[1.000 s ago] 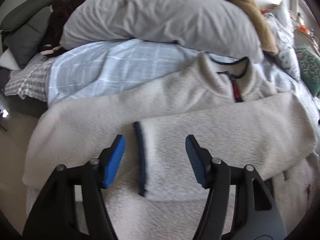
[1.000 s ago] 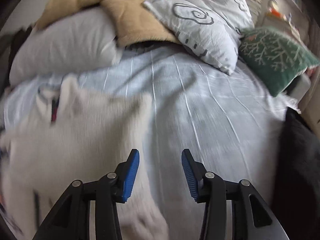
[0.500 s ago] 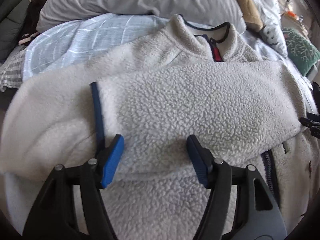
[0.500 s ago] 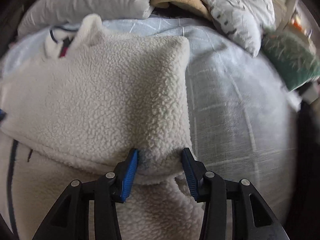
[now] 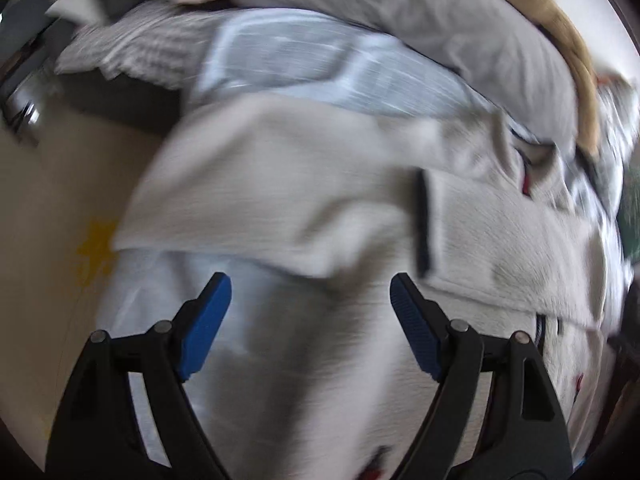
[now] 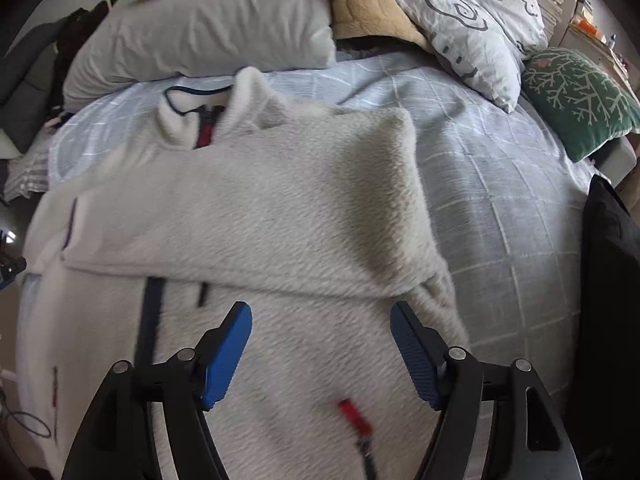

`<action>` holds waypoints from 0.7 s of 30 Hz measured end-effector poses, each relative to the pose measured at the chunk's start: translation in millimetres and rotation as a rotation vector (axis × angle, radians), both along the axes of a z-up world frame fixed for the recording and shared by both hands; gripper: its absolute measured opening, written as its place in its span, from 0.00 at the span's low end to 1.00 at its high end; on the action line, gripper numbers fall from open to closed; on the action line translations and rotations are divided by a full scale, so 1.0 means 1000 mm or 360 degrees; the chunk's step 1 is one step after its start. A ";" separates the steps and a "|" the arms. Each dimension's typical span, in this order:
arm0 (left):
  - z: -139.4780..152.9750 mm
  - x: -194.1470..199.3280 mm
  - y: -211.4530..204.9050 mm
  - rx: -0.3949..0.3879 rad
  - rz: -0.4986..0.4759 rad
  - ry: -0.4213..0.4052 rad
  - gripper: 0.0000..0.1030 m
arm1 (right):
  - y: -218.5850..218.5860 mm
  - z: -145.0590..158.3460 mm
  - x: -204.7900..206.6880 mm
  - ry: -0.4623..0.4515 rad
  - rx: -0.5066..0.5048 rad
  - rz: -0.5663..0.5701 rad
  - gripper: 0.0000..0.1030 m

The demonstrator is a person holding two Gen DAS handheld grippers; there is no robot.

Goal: Fold large clothes

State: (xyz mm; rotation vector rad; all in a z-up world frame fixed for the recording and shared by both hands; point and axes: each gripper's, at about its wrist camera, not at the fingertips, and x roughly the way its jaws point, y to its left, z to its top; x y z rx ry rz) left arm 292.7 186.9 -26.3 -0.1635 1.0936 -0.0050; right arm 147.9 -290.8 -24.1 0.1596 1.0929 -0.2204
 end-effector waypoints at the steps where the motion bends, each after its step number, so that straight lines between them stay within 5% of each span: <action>1: -0.002 -0.001 0.014 -0.0028 0.0049 0.0006 0.80 | 0.004 0.001 -0.003 -0.0005 0.0007 0.0003 0.72; 8: -0.027 0.004 0.125 -0.0150 0.0473 0.0101 0.80 | 0.016 -0.011 -0.008 0.0025 -0.0006 0.0041 0.73; 14: -0.068 0.012 0.185 -0.0635 0.0732 0.0233 0.80 | 0.020 -0.026 -0.004 0.0089 -0.0085 0.0083 0.73; 21: -0.104 0.027 0.208 -0.1025 0.0952 0.0182 0.78 | 0.025 -0.034 0.000 0.0118 -0.0135 0.0111 0.73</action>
